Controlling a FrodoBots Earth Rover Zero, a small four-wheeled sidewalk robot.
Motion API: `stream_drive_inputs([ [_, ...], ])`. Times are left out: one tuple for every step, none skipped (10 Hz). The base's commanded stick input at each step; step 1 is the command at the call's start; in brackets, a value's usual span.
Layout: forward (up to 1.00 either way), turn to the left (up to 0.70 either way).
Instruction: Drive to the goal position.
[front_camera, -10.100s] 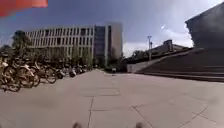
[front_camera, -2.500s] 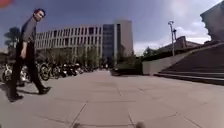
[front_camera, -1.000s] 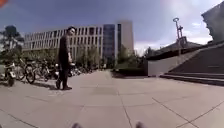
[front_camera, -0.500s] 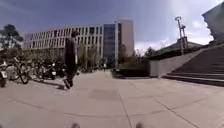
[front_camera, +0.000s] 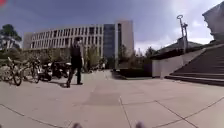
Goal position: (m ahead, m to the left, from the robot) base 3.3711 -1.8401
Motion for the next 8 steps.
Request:
stream_drive_inputs([
  [0.70, 0.00],
  [0.70, 0.00],
  [0.70, 0.00],
  [0.70, 0.00],
  [0.70, 0.00],
  [0.70, 0.00],
  [0.70, 0.00],
  [0.70, 0.00],
])
